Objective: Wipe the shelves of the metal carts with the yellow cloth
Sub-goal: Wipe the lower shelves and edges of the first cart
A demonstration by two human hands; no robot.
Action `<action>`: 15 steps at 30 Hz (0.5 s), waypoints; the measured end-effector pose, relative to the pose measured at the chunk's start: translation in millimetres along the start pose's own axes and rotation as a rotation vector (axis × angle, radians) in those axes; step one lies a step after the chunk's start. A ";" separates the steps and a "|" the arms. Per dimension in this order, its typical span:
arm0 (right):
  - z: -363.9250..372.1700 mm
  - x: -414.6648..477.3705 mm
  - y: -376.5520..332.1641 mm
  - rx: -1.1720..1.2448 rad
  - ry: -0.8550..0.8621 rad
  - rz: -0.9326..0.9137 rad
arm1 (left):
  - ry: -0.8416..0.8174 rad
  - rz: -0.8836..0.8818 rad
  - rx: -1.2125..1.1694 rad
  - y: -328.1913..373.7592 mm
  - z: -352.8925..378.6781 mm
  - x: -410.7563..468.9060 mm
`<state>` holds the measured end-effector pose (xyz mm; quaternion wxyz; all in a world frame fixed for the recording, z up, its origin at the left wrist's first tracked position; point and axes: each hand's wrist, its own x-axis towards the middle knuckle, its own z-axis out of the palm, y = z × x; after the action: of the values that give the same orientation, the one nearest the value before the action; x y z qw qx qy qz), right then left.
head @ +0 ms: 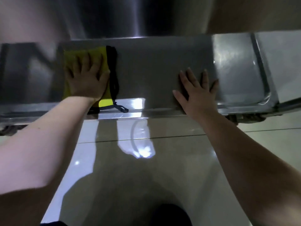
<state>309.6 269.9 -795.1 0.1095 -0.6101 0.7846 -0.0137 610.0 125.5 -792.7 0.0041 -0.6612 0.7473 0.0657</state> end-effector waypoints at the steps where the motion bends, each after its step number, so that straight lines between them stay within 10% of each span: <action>1: -0.8 -1.6 0.8 0.063 0.031 -0.003 | -0.002 0.037 0.014 31.5 4.4 -1.7; 7: -2.9 -7.5 7.4 0.267 0.180 -0.006 | -0.029 0.241 0.008 205.2 26.8 -32.0; 15: -10.2 -16.4 78.8 0.000 0.053 0.089 | -0.002 0.315 -0.024 178.5 21.8 -28.8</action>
<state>236.3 304.5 -794.8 0.0892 -0.5740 0.8136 -0.0247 435.4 177.1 -795.1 -0.0134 -0.5358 0.8409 0.0748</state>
